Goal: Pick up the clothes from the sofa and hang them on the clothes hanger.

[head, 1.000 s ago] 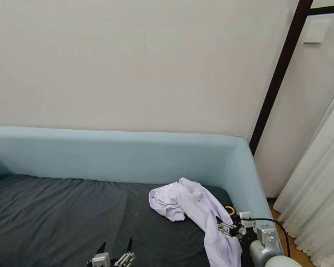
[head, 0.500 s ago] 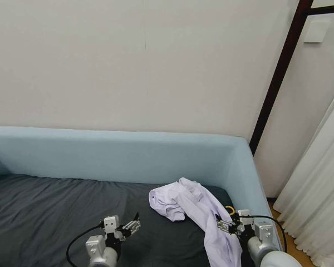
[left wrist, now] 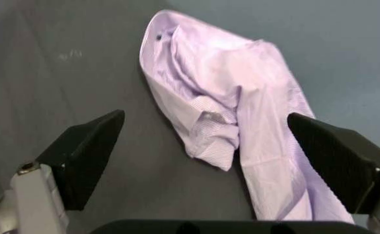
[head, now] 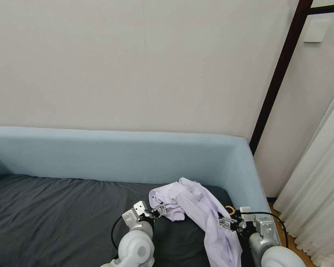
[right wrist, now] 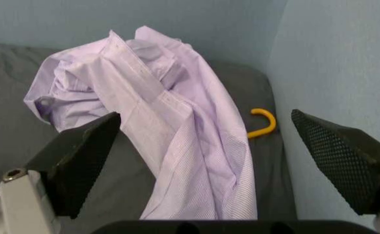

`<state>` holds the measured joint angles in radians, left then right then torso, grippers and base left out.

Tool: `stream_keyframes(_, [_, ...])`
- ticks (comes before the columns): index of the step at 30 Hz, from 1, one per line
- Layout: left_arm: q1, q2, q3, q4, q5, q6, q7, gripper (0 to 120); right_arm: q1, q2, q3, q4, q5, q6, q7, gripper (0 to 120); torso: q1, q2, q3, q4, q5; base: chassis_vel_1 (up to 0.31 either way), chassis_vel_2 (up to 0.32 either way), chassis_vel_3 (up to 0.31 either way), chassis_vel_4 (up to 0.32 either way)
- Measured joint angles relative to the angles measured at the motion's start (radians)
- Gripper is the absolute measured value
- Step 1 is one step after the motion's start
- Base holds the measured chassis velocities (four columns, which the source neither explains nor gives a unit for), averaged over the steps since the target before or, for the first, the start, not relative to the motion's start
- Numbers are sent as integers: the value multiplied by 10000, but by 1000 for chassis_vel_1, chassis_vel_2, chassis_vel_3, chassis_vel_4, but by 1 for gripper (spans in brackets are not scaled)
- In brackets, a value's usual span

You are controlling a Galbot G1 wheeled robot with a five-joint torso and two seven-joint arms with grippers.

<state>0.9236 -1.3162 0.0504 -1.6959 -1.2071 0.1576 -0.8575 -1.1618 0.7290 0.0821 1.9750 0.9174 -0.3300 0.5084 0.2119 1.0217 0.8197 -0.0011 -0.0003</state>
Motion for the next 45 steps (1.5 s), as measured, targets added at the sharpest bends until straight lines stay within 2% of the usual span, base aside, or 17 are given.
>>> stream_keyframes(1, [0, 0, 0, 0, 0, 0, 0, 99, 0, 0, 0, 0, 0, 0, 0, 100, 0, 0, 0, 0, 0, 0, 0, 0, 0])
stream_keyframes(5, [-551, -1255, -275, 1375, 84, 2, -57, 98, 25, 16, -2, -36, 44, -55, 65, 100, 0, 1, 0, 0, 1, 0, 0, 0, 0])
stream_keyframes(6, [-551, -1255, -275, 1375, 84, 2, -57, 98, 25, 16, -2, -36, 44, -55, 65, 100, 0, 1, 0, 0, 1, 0, 0, 0, 0])
stream_keyframes(10, [-1022, -2398, -616, 2562, 483, -91, 45, 98, -47, -52, 55, -38, 121, -94, 138, 100, 0, 0, -1, -3, 0, 0, 0, 0, 0])
stream_keyframes(12, [-1071, -2518, -667, 2698, 525, -115, 67, 98, -65, -68, 61, -38, 127, -95, 140, 100, 0, 1, -1, -3, 0, 0, 0, 0, 0])
stream_keyframes(15, [-1278, -2924, -905, 3352, 772, -206, 134, 98, -148, -121, 111, -23, 150, -106, 159, 100, 0, 0, 0, -2, -2, 0, 0, 0, 0])
stream_keyframes(21, [-1470, -3000, -1267, 4015, 1193, -290, 198, 95, -167, -115, 117, 3, 158, -160, 199, 100, -1, 0, 0, 2, -2, 0, 0, 0, 0])
stream_keyframes(25, [-1704, -2974, -1312, 4618, 1494, -365, 591, 95, -187, -94, 113, 37, 162, -171, 212, 100, -1, 1, -1, 1, -3, 0, 0, 0, 0])
stream_keyframes(36, [-2275, -2940, -1457, 5891, 1295, -221, 946, 94, -208, -87, 140, 126, 298, -210, 332, 100, 0, 2, -1, 0, -3, 0, 0, 0, 0])
stream_keyframes(41, [-2325, -2934, -1477, 6175, 1189, -98, 1034, 89, -179, -91, 145, 127, 361, -220, 362, 100, -1, 2, -1, -1, -4, 0, 0, 0, 0])
stream_keyframes(45, [-2333, -2928, -1508, 6291, 1157, -27, 1107, 80, -144, -66, 116, 122, 398, -222, 370, 100, -1, 2, -1, 0, -3, 0, 0, 0, 0])
